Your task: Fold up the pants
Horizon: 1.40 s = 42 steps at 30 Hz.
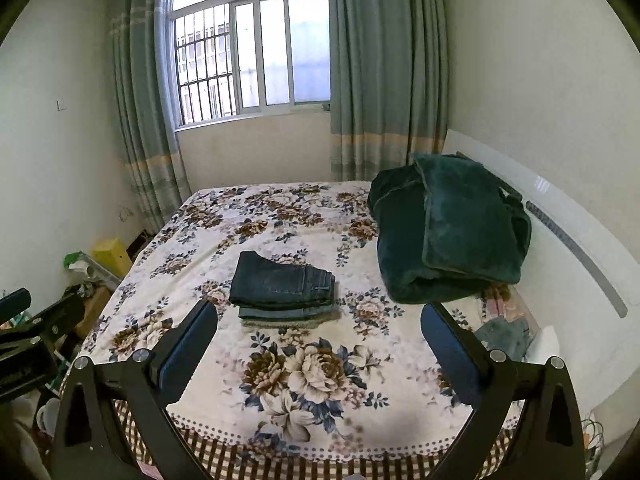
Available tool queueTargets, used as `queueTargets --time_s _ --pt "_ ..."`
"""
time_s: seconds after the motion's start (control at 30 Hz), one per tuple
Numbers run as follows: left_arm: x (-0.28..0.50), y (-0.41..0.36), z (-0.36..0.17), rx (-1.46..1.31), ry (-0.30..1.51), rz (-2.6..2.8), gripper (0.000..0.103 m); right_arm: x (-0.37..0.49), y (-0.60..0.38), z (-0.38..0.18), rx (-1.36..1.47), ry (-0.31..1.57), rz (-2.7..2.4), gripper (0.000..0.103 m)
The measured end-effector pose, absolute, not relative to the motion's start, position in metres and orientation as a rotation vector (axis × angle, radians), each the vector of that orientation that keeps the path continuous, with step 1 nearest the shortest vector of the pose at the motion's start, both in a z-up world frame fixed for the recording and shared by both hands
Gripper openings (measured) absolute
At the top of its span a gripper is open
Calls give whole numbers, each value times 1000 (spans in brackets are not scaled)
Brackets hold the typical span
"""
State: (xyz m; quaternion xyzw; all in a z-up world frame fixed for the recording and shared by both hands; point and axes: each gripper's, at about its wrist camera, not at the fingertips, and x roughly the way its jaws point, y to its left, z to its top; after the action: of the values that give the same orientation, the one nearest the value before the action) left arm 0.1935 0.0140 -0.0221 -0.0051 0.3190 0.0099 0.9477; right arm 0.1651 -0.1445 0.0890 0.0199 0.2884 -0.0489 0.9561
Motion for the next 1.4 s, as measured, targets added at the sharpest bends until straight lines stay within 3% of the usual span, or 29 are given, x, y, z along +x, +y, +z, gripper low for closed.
queueTargets --time_s 1.4 --pt "173 35 -6 -2 606 45 103 170 -135 110 27 574 -52 103"
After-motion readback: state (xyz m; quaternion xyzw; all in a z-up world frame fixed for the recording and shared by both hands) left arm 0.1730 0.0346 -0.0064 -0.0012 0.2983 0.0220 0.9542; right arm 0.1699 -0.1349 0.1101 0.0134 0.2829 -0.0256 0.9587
